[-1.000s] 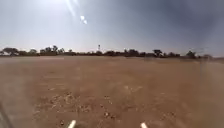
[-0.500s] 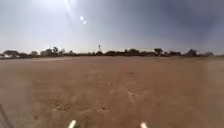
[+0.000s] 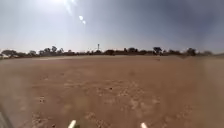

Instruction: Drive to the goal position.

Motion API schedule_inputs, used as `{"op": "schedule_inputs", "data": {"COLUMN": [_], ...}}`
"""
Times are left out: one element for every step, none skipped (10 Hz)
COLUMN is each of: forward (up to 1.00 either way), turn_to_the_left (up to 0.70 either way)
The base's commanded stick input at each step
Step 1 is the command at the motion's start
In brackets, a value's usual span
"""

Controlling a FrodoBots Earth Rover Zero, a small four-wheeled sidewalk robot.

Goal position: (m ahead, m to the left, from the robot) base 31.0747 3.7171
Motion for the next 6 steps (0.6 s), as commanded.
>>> {"op": "schedule_inputs", "data": {"forward": [0.7, 0.7, 0.7, 0.7, 0.7, 0.7], "turn_to_the_left": [0.0, 0.0, 0.0, 0.0, 0.0, 0.0]}}
